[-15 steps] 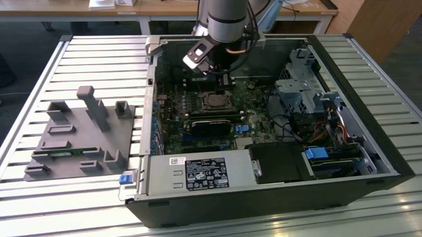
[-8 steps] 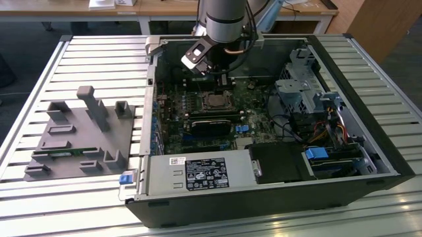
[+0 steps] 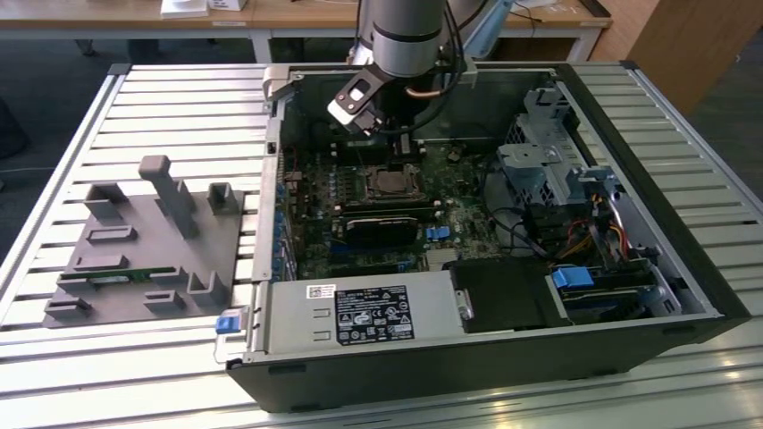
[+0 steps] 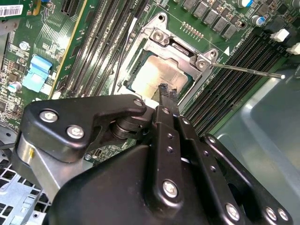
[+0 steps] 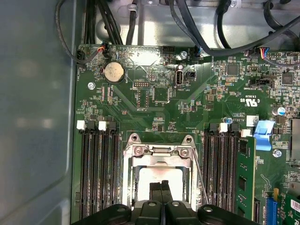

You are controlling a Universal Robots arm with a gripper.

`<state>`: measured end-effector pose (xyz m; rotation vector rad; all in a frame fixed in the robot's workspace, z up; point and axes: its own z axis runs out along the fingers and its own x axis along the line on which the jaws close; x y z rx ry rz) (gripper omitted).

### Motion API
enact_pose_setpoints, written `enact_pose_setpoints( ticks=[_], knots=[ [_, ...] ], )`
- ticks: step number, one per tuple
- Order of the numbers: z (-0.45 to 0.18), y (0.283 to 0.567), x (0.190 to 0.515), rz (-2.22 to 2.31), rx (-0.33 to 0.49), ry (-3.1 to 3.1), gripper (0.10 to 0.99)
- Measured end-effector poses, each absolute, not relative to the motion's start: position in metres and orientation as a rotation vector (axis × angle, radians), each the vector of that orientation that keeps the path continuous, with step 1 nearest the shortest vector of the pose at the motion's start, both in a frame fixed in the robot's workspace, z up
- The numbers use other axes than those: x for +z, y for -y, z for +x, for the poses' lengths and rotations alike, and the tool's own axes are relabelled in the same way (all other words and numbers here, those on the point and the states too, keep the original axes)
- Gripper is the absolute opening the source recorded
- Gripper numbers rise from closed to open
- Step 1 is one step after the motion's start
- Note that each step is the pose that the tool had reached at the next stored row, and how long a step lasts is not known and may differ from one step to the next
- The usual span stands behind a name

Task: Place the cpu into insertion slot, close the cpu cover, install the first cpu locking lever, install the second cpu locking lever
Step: 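Install the first cpu locking lever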

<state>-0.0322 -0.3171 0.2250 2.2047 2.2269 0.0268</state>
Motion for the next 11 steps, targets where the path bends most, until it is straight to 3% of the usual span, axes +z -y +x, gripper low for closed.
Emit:
enact_pose_setpoints(
  ticks=[11],
  knots=[
    [-0.0322,0.3171,0.2267,2.205,0.026,-2.227,0.106]
  ],
)
